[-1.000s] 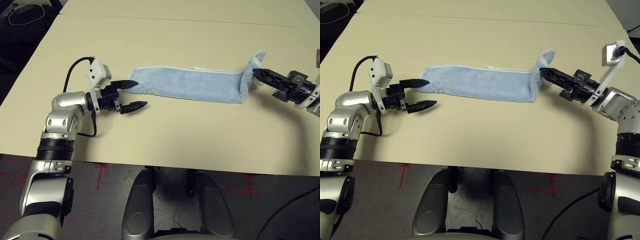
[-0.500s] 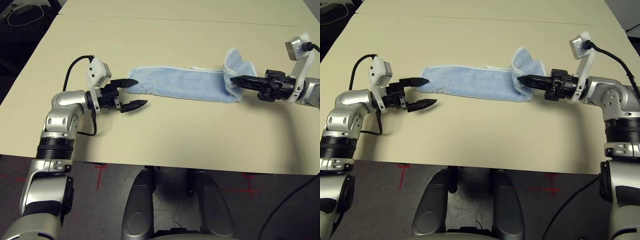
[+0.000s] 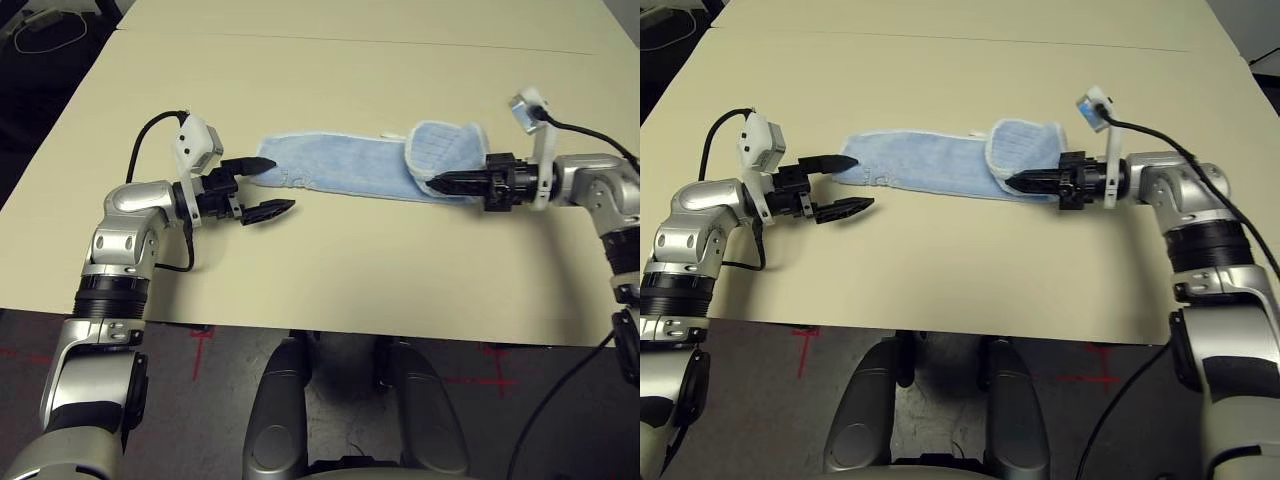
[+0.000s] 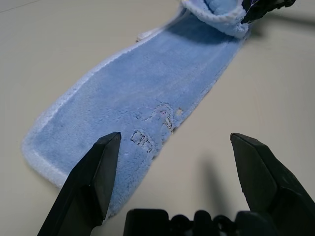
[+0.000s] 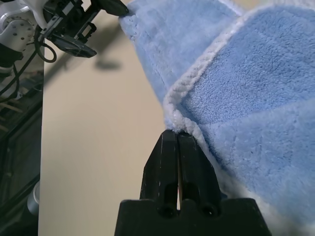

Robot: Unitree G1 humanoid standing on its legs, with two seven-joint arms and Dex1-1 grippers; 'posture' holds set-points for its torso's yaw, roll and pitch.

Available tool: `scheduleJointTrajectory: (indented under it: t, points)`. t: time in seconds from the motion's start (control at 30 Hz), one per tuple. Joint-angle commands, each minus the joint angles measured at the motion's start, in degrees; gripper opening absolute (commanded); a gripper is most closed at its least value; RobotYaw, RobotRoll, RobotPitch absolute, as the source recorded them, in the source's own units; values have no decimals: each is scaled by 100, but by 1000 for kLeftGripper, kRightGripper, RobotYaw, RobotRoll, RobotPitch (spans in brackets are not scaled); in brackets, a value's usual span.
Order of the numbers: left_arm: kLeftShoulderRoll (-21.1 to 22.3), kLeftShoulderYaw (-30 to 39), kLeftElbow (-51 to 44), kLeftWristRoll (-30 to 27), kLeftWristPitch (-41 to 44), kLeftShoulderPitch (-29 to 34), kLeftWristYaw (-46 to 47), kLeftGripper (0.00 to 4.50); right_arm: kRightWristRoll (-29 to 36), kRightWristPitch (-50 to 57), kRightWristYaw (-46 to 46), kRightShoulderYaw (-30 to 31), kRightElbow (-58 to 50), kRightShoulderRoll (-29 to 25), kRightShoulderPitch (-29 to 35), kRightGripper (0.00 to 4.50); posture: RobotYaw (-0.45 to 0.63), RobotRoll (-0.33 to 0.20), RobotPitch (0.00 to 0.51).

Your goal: Fold the towel and set it aside.

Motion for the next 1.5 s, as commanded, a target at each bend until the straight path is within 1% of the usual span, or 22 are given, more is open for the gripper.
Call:
scheduleJointTrajectory:
  t: [0.03,0.3,0.57,0.67,0.7,0.93,1.0,1.03,1.13,1.2,1.4,1.5]
  points:
    - [-15,-51,-105,-44,37,85,-3,4500,-176,-153,20,71,165,56,-91,32,7,0,276]
    - [-29,-62,-128,-52,60,94,23,4500,-597,-351,-89,225,525,342,-403,32,8,0,273]
    - [-33,-55,-190,-60,83,133,60,4500,-942,-454,31,440,706,408,-573,32,17,0,267]
    - [-33,-49,-209,-59,86,160,76,4500,-967,-553,123,394,762,393,-675,744,16,0,265]
    - [-35,-48,-212,-58,84,166,79,4500,-917,-511,160,332,763,394,-710,1072,16,0,265]
    - [-47,-57,-163,-54,56,136,89,4500,-452,-217,454,-161,584,230,-851,3625,2,0,259]
    - [-56,-65,-138,-48,43,121,82,4500,-415,-336,450,-261,572,221,-850,4301,-5,0,259]
    - [-67,-71,-121,-45,36,110,82,4500,-386,-374,410,-319,577,246,-846,4430,-8,0,259]
    - [-106,-92,-55,-28,7,71,77,4500,-395,-485,363,-320,615,374,-835,4430,-16,0,261]
    - [-137,-108,-29,-15,2,45,75,4500,-415,-523,300,-279,706,550,-861,4430,-17,0,262]
    - [-150,-120,-31,-16,23,21,66,4500,-597,-723,218,-48,943,1082,-922,4430,-9,0,265]
    - [-122,-108,-83,-28,52,53,66,4500,-652,-714,320,87,900,1204,-890,4430,-2,0,266]
